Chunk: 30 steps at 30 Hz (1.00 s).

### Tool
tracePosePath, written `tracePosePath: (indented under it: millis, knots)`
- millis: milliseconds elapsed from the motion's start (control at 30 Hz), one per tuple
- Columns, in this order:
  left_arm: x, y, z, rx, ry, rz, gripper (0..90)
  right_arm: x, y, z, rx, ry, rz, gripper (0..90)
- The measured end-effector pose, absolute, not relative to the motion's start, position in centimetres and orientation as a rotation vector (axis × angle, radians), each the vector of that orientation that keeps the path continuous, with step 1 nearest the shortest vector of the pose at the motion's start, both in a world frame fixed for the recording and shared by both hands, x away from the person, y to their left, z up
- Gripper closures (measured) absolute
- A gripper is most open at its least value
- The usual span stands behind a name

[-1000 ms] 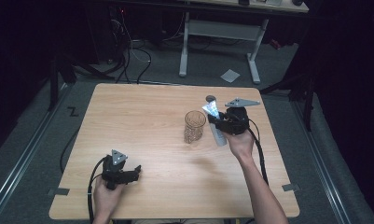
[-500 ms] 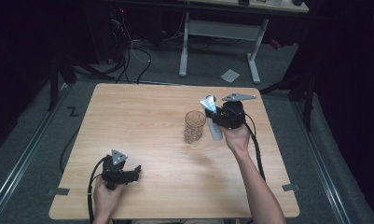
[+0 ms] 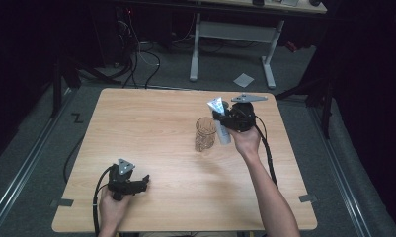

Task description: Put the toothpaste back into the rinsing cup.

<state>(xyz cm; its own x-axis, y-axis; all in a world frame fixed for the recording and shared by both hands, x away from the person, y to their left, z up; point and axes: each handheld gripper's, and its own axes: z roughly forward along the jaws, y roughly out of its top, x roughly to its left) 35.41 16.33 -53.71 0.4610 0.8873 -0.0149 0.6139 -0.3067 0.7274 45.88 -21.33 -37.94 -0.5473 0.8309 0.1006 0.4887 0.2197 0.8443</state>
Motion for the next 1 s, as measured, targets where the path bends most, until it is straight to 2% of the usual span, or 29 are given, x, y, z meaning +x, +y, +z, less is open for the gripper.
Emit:
tracePosePath:
  millis: [1000]
  knots:
    - [35.4,16.3,-53.7,2.036,1.245,0.519,15.2,48.2,-18.6,-37.3,1.181,2.076,1.247,65.0]
